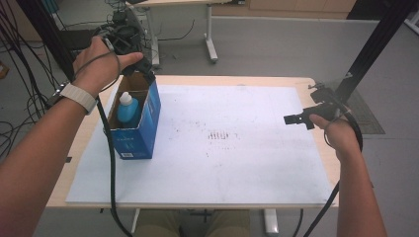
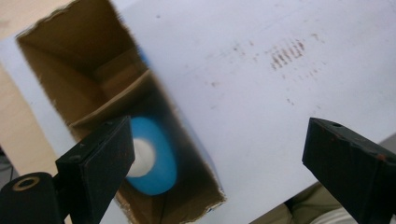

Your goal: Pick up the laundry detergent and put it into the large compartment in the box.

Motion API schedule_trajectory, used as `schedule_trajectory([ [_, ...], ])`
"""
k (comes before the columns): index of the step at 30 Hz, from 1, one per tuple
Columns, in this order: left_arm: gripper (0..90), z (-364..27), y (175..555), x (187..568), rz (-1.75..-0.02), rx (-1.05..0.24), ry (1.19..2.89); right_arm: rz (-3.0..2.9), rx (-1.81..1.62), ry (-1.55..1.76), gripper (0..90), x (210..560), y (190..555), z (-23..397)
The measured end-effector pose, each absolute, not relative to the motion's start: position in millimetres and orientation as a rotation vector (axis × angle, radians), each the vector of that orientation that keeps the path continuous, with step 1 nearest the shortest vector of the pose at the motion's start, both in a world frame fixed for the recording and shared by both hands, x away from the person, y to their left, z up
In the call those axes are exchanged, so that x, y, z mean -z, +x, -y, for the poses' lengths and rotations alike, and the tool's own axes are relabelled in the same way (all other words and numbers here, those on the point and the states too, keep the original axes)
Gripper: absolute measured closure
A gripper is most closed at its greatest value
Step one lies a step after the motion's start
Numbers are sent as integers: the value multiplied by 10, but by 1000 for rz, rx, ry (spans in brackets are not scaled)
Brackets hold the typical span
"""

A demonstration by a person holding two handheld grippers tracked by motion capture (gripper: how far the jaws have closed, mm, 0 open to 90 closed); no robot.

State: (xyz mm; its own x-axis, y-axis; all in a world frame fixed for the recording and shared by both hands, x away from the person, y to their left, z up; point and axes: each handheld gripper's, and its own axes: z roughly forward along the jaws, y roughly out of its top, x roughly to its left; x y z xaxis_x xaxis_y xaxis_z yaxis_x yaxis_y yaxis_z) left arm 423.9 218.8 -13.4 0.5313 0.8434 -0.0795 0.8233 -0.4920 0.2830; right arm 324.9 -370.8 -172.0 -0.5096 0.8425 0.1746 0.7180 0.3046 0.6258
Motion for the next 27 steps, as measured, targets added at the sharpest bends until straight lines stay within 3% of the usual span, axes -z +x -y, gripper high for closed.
schedule_trajectory([
  [27, 92, -1601, 4121, 166, -811, -13, 2771, -2380, -989, 1453, 77, 1728, 3209, 3708],
])
